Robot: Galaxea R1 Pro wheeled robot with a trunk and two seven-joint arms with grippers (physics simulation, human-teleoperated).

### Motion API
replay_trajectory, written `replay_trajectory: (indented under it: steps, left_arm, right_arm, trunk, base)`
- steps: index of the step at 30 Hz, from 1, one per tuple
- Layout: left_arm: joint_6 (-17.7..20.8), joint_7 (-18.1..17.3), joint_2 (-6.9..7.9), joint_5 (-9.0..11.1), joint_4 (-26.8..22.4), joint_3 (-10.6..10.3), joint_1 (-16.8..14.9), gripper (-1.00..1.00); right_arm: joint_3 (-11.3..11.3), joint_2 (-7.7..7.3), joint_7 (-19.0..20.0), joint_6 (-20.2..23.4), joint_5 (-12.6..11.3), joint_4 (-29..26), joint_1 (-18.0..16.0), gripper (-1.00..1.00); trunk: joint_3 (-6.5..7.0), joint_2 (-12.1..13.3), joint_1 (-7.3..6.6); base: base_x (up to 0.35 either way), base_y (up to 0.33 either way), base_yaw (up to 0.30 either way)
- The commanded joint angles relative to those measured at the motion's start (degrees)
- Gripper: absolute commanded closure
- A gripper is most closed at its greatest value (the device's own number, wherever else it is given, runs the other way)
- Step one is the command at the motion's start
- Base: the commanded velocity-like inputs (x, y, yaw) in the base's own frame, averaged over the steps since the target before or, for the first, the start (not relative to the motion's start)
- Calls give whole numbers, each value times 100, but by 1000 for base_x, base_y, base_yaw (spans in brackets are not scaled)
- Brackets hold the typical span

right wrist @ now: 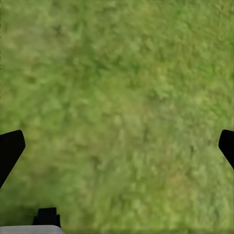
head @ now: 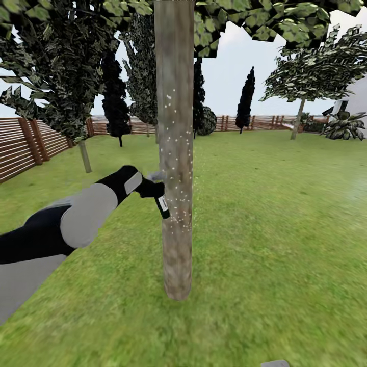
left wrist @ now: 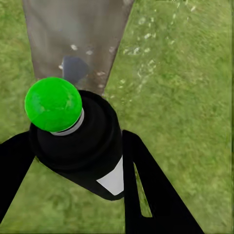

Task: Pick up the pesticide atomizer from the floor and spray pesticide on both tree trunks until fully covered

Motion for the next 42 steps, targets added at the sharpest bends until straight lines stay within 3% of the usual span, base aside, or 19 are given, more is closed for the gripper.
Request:
replay_trajectory:
  steps: [1,4,6,7,8,10,15,26,42]
  left_arm:
    - [-244,-25,-3,-70,-11,7,236,100]
    - [-1178,-18,11,-78,-14,12,1212,100]
    - [-1980,-17,14,-84,-14,7,2037,100]
    - [-2693,-17,15,-85,-14,5,2722,100]
    - [-3163,-17,13,-86,-18,1,3110,100]
    - [-3520,-17,12,-86,-19,-2,3379,100]
    - [-3754,-15,18,-94,-22,-5,3612,100]
    - [-3729,-17,46,-95,-22,-5,3665,100]
    - [-3723,-25,46,-95,-22,-14,3673,100]
  right_arm:
    - [42,2,-9,-35,-33,21,-9,-100]
    - [41,-11,-9,-38,-32,18,-9,-100]
    - [40,-14,-9,-32,-18,43,-9,-100]
    - [41,-27,-9,-27,-11,93,-1,-100]
    - [41,-28,-11,-19,-9,109,8,-100]
    - [45,-26,-13,-13,-8,120,29,-100]
    - [49,-17,-10,-9,-10,132,92,-100]
    - [50,1,-9,-10,-16,136,175,-100]
    - [51,20,-9,-9,-16,136,192,-100]
  trunk:
    - [-10,-9,6]
    - [-10,-9,6]
    - [-10,-9,6]
    - [-10,-9,6]
    - [-10,-9,6]
    - [-10,-9,6]
    - [-10,-9,6]
    - [-10,-9,6]
    - [-10,-9,6]
  base:
    - [0,0,0]
    - [0,0,0]
    - [0,0,0]
    - [0,0,0]
    - [0,0,0]
    - [0,0,0]
    - [32,93,0]
    - [123,315,-17]
    - [2,350,-284]
